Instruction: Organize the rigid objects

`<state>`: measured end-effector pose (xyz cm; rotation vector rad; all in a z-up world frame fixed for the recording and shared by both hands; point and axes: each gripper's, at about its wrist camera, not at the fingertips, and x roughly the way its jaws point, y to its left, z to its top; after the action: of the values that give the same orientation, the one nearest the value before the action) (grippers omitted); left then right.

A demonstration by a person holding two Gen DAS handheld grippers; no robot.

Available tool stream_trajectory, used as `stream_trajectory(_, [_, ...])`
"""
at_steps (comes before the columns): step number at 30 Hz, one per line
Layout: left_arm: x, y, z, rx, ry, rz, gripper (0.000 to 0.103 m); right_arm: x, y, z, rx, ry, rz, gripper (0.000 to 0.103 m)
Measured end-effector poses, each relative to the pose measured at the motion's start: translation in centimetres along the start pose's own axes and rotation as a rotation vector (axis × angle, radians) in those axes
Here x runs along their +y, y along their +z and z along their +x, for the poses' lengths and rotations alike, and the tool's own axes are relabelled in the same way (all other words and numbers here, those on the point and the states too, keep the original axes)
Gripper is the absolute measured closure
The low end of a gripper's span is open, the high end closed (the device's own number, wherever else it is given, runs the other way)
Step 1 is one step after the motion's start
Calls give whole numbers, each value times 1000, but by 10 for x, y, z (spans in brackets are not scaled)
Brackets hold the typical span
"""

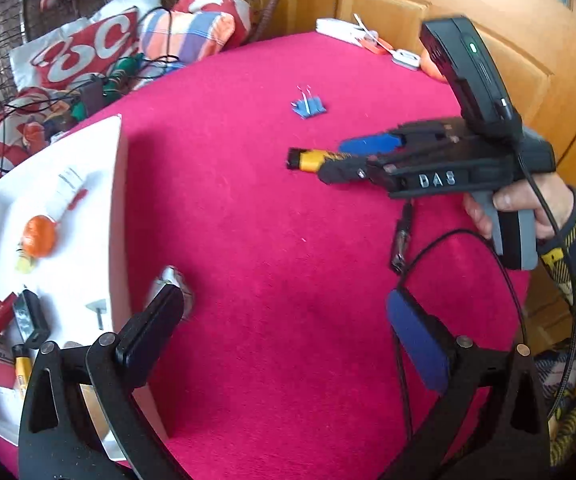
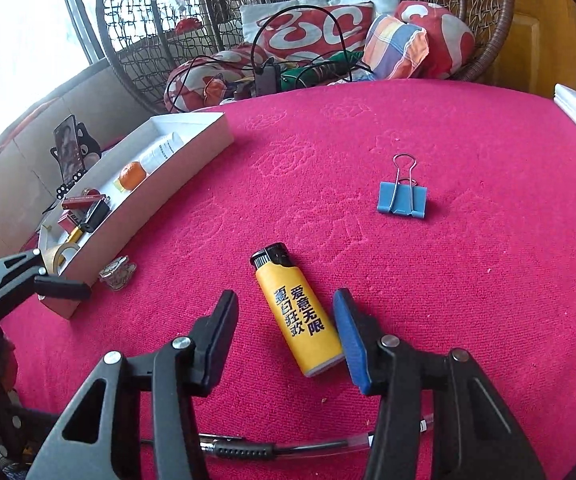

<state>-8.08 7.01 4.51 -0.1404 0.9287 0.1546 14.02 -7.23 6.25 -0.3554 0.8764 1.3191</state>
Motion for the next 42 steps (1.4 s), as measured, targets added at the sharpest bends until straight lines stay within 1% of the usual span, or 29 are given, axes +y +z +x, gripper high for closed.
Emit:
stream_trajectory(2, [16, 8, -1, 3, 3, -35, 0, 1, 1, 1, 1, -4, -4, 53])
stream_trajectory(4, [24, 14, 12, 62, 9, -21, 0, 0, 0, 0, -2, -2, 2, 53])
stream_trajectory(6, [21, 18, 27, 102, 16, -4, 0, -1, -1, 0, -5, 6, 10, 53])
stream_trajectory(8, [14, 23, 39, 121, 8, 28, 0, -3, 0, 0, -7, 12, 17, 53])
stream_trajectory(10, [11, 26, 53, 147, 62, 56, 0, -3, -1, 0, -8, 13, 21, 53])
stream_trajectory(12, [13, 27, 68, 187, 119, 59, 0, -3, -1, 0, -8, 13, 21, 53])
stream_trajectory(17, [15, 24, 69, 248, 109, 19, 0, -6, -2, -1, -14, 27, 43, 53])
stream_trajectory(19, [12, 18, 63, 261, 65, 5, 0, -7, -2, -1, -15, 33, 49, 53])
stream_trajectory(21, [2, 5, 51, 223, -42, -12, 0, -7, -3, -1, -17, 36, 53, 53])
stream_trajectory(22, [-3, 0, 44, 200, -46, 3, 0, -7, -3, -1, -17, 37, 54, 53])
stream_trajectory(23, [-6, -6, 39, 188, -73, 3, 0, -6, -3, -2, -18, 37, 53, 53])
stream_trajectory(25, [-3, -13, 30, 162, -140, -45, 3, -4, -3, -1, -14, 32, 40, 53])
stream_trajectory(26, [0, -15, 28, 148, -141, -71, 7, -2, -3, -2, -11, 24, 28, 53])
stream_trajectory(27, [4, -15, 27, 141, -117, -84, 18, 1, -3, -1, -7, 15, 10, 53])
stream_trajectory(28, [8, -15, 28, 140, -86, -92, 27, 3, -3, -1, -2, 6, -9, 53])
stream_trajectory(29, [11, -14, 28, 144, -80, -95, 30, 7, -4, -1, 3, -2, -27, 53])
stream_trajectory(30, [11, -14, 25, 141, -92, -87, 30, 8, -4, 0, 9, -5, -42, 53])
stream_trajectory(31, [7, -14, 20, 135, -84, -59, 30, 8, -4, 0, 12, -7, -51, 53])
stream_trajectory(33, [2, -14, 12, 136, -31, 10, 30, 8, -4, 0, 13, -8, -53, 53])
stream_trajectory(34, [2, -16, 8, 134, -6, 22, 30, 7, -4, 0, 13, -3, -48, 53])
stream_trajectory(38, [11, -23, 8, 147, 51, -4, 30, 4, -4, 0, 6, 12, -26, 53])
stream_trajectory(40, [15, -25, 11, 149, 107, -11, 29, 6, -4, 1, 6, 8, -30, 53])
stream_trajectory(42, [16, -25, 14, 150, 125, -17, 29, 6, -4, 1, 6, 9, -28, 53])
